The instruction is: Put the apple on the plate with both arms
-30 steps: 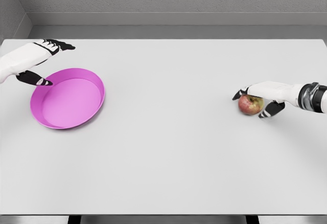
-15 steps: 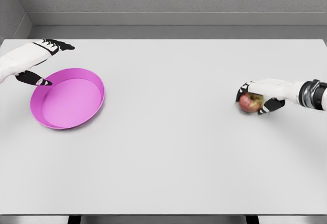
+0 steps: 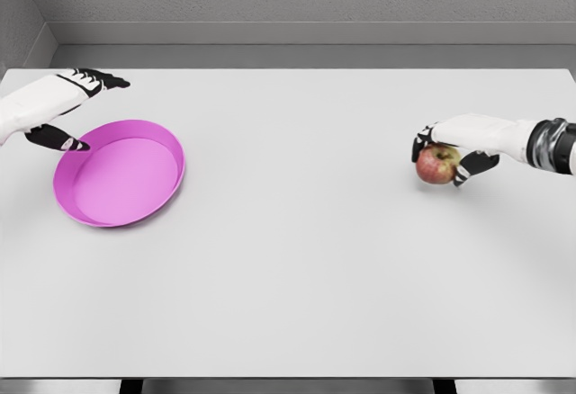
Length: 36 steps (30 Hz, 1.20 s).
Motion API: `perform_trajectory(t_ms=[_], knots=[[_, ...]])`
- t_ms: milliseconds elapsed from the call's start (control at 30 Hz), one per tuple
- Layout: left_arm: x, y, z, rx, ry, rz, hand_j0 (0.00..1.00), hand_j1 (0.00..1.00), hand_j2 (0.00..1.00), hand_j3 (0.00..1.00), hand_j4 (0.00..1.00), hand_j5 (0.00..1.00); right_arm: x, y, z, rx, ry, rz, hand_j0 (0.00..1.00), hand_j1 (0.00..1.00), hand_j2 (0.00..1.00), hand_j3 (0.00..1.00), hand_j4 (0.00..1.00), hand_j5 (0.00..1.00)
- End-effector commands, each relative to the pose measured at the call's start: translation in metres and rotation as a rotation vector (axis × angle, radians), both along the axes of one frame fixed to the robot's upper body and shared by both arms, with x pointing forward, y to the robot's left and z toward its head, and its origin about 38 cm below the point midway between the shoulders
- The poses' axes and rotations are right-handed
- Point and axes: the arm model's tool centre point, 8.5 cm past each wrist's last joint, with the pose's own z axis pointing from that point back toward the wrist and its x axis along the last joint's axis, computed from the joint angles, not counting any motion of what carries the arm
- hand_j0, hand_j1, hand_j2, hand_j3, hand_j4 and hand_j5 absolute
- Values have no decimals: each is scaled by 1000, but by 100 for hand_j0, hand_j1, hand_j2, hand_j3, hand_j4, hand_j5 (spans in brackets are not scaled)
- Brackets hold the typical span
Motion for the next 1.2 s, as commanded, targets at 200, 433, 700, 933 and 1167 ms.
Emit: perform_trajectory(t_ms=[200, 433, 700, 933, 1167], knots=[[0, 4, 5, -9, -12, 11, 100, 100, 100, 100, 100, 100, -7, 34, 7, 45, -23, 86, 49, 49, 49, 49, 49, 49], [1, 5, 7, -11, -17, 14, 100, 100, 100, 100, 100, 100, -8, 66, 6, 99, -27, 147, 49, 49, 49, 49, 49, 49], [0, 5, 7, -12, -16, 13, 100, 100, 100, 100, 100, 100, -8, 113, 4, 183, -24, 225, 49, 49, 49, 49, 49, 49], [0, 5, 6, -12, -13, 14, 100, 100, 100, 100, 100, 100, -13, 165, 5, 270, -18, 312, 49, 49, 49, 49, 49, 49], [-1, 6, 5, -8, -12, 14, 100, 100, 100, 100, 100, 100, -19, 191, 3, 309, -4, 357, 49, 49, 49, 49, 49, 49]])
